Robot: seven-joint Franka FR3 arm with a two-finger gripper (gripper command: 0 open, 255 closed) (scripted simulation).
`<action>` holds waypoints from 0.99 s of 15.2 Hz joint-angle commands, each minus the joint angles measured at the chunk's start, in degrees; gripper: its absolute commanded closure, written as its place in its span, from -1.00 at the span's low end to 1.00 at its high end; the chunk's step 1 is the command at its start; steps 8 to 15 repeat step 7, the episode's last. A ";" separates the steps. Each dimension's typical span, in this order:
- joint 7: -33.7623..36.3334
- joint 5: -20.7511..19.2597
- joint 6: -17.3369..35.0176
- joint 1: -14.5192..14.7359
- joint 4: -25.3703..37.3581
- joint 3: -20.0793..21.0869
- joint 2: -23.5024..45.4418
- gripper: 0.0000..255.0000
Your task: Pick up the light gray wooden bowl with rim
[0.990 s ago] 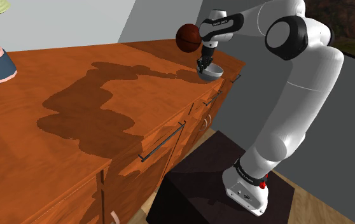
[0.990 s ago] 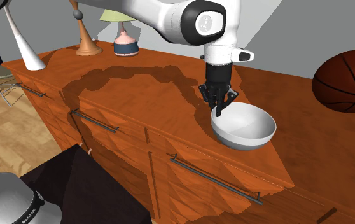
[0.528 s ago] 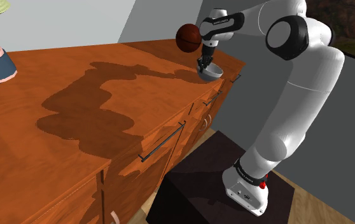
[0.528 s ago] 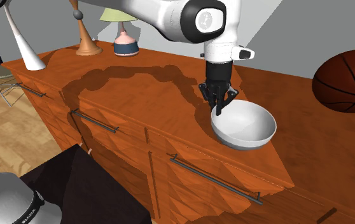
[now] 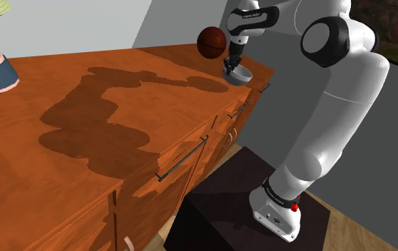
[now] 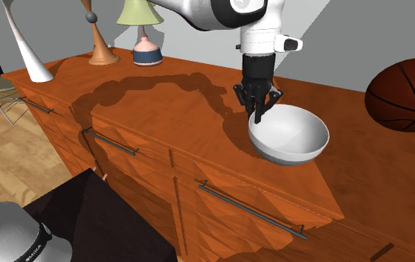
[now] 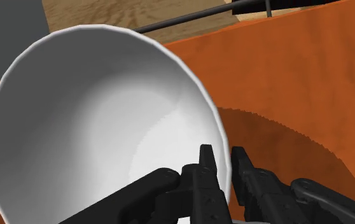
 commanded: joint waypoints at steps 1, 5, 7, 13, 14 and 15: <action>-0.16 0.00 -1.68 -0.02 1.59 -0.03 -0.15 1.00; -0.43 -0.02 -4.65 -0.03 4.32 -0.07 -0.41 1.00; -0.44 -0.02 -4.77 -0.04 4.43 -0.07 -0.42 1.00; -0.44 -0.02 -4.77 -0.04 4.43 -0.07 -0.42 1.00; -0.44 -0.02 -4.77 -0.04 4.43 -0.07 -0.42 1.00; -0.44 -0.02 -4.77 -0.04 4.43 -0.07 -0.42 1.00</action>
